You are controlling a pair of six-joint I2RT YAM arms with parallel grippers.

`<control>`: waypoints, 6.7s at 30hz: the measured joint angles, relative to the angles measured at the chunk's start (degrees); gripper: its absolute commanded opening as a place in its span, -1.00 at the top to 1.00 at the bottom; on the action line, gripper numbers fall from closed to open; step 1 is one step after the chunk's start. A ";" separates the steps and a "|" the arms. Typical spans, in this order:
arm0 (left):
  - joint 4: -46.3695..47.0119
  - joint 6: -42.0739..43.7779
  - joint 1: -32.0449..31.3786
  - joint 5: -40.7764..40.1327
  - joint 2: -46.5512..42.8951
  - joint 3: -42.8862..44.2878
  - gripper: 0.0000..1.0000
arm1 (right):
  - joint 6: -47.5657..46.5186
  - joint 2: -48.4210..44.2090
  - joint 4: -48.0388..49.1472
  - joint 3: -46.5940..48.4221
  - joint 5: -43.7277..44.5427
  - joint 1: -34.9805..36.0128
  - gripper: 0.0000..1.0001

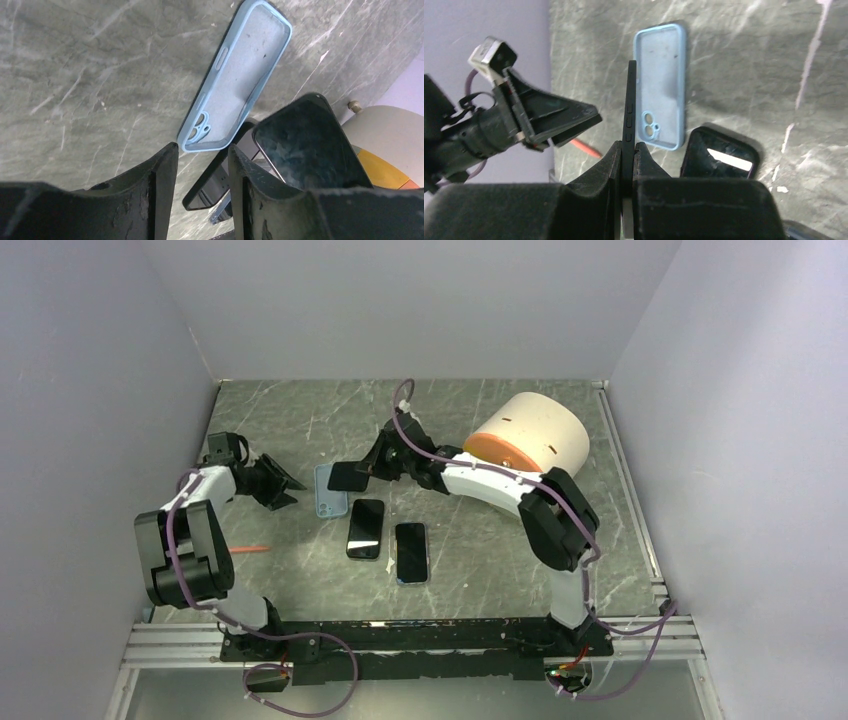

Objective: Put the phone into the phone case

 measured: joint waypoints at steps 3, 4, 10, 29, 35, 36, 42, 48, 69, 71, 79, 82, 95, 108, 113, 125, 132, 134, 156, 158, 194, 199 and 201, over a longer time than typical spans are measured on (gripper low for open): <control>1.62 0.04 0.00 0.72 1.86 -0.02 0.13 | 1.11 1.97 0.59 0.00 2.12 -0.07 1.00; 2.16 0.04 0.00 1.09 2.49 -0.04 0.14 | 1.46 2.58 0.96 0.02 2.86 -0.07 1.00; 5.68 -0.13 0.00 4.04 5.70 -0.66 0.17 | 2.91 5.73 2.73 1.86 6.03 -0.04 1.00; 9.03 -1.38 -2.97 9.55 13.79 -0.28 0.38 | 3.02 9.73 3.43 4.83 14.40 2.43 0.82; 9.70 -1.42 -3.10 11.08 14.69 -0.09 0.51 | 1.18 9.70 4.17 4.35 13.81 3.87 0.78; 9.99 -1.44 -3.10 11.28 14.69 -0.09 0.53 | 1.01 9.68 4.50 4.07 13.64 4.07 0.78; 10.64 -1.44 -3.19 11.89 14.69 -0.09 0.52 | 0.94 8.81 7.21 0.94 12.85 4.92 0.76; 10.82 -1.40 -3.58 11.91 14.69 -0.09 0.47 | 0.87 8.52 7.80 -0.04 11.78 5.79 0.72; 10.56 -1.01 -4.09 11.72 14.69 -0.09 0.42 | -1.55 10.08 6.03 -1.97 3.67 7.23 0.88; 10.54 -0.92 -4.09 11.74 14.69 -0.09 0.41 | -1.79 10.43 6.64 -1.42 2.75 7.26 0.98; 9.70 -0.48 -4.20 11.65 14.69 0.28 0.37 | -1.97 11.13 6.32 0.02 2.38 6.78 1.00; 9.40 0.07 -4.31 11.63 14.60 0.33 0.22 | -1.73 12.41 7.28 1.03 2.27 6.27 1.00; 6.34 0.61 -3.61 9.55 8.48 2.19 -0.10 | -1.01 15.91 10.71 3.32 -0.09 4.09 1.00; 5.46 1.70 -2.64 7.96 8.31 3.96 -0.10 | -1.22 17.35 11.41 3.54 -2.97 4.11 1.00; 5.31 2.14 -2.27 7.52 8.85 3.96 -0.10 | -1.86 18.51 11.15 5.03 -4.13 4.13 0.90; 3.28 3.21 -2.03 7.28 10.08 3.96 -0.10 | -4.09 18.58 5.66 6.23 -2.86 4.13 0.28; 2.78 3.63 -2.03 7.10 10.08 3.98 -0.08 | -8.04 18.45 -1.60 9.73 -0.39 4.11 0.04; 2.82 3.61 -2.03 7.10 10.12 3.98 -0.07 | -8.98 18.25 -3.04 10.43 -0.09 4.13 0.06; 3.39 1.01 -0.44 5.57 13.51 8.35 -0.15 | -20.13 19.56 -8.00 18.93 -0.63 0.90 -0.77; 3.54 -0.07 1.16 4.63 12.66 7.98 -0.09 | -21.11 20.61 -9.03 21.35 0.35 0.92 -0.76; 13.55 -5.60 0.74 13.81 20.57 5.18 0.17 | -26.23 28.76 -10.69 30.53 -0.87 0.31 0.63; 13.55 -5.57 0.81 14.88 21.22 5.51 0.20 | -26.80 29.62 -9.55 30.56 -3.69 -0.24 0.67; 13.60 -5.57 0.81 14.97 21.29 5.51 0.20 | -27.10 29.73 -8.83 30.56 -4.76 -0.35 0.68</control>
